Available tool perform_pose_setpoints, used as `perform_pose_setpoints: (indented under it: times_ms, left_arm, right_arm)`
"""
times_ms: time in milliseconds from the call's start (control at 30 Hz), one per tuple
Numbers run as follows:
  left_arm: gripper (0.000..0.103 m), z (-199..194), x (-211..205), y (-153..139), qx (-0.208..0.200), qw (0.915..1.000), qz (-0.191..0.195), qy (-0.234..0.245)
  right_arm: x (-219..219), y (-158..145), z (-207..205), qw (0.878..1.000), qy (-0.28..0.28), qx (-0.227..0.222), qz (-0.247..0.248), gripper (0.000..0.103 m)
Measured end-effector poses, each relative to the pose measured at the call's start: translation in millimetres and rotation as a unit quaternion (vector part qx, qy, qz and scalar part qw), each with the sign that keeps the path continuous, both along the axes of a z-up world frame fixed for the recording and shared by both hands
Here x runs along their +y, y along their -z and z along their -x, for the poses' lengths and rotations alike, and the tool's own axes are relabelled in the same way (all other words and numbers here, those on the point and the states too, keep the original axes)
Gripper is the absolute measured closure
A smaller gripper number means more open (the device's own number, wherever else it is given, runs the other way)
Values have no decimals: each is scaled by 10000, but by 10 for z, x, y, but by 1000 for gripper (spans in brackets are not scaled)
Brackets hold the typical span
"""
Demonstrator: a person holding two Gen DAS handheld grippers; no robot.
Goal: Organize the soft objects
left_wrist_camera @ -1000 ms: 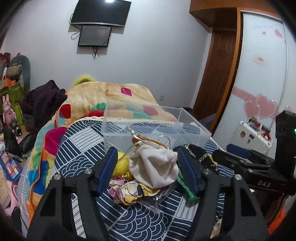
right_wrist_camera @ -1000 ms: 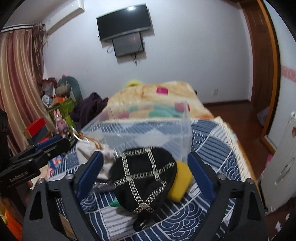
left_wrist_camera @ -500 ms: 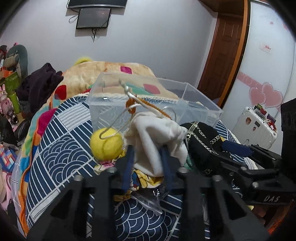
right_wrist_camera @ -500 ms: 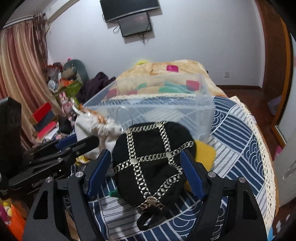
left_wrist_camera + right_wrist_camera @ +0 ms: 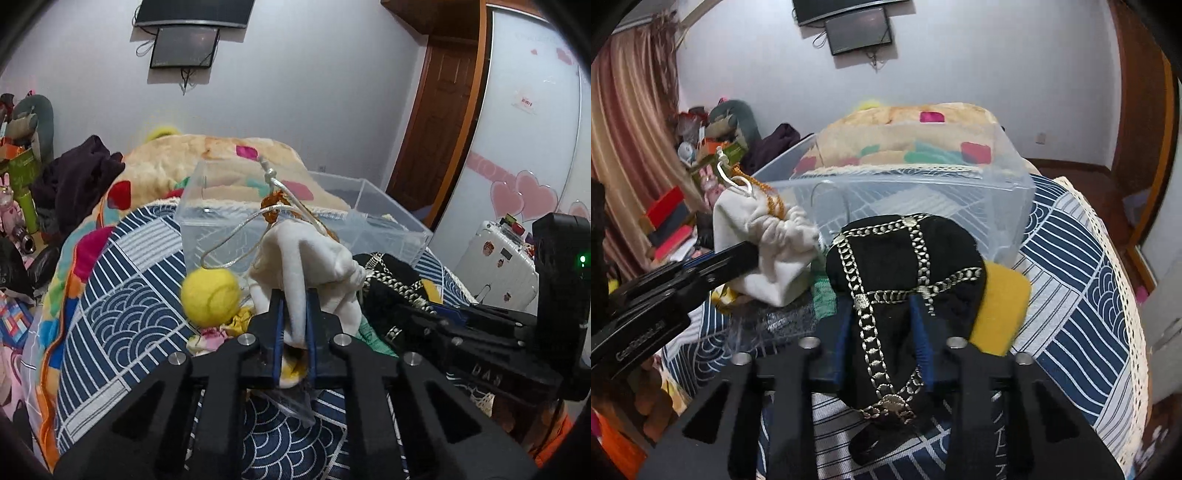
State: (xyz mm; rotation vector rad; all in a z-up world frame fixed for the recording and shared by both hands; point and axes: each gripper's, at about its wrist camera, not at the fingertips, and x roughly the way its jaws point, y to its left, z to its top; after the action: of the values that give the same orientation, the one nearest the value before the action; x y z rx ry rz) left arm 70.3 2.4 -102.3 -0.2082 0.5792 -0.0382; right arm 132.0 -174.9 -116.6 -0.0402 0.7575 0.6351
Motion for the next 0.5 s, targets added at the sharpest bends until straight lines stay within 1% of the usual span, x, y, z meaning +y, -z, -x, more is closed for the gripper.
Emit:
perform_pose_setpoints:
  times_ms: [67,133,300,500]
  left_arm:
    - [96,43,12,-64,-96,9999,28,29]
    - [96,84,-5,-132,-185,9998,-21,79]
    - [96,158,-27,-342,-456,9989,-132,50]
    - [96,132,74,-537,-667,9976,-169,-46]
  right_arm:
    - [-53,-43,17,9999,62,-19,-153,87]
    - [-110,-108,45,9994,119,-99,-315,88]
    - [-180,-304,117,9977,171,-366,-539,88]
    - [-282,-564,122,9944,322,-696,-727,89]
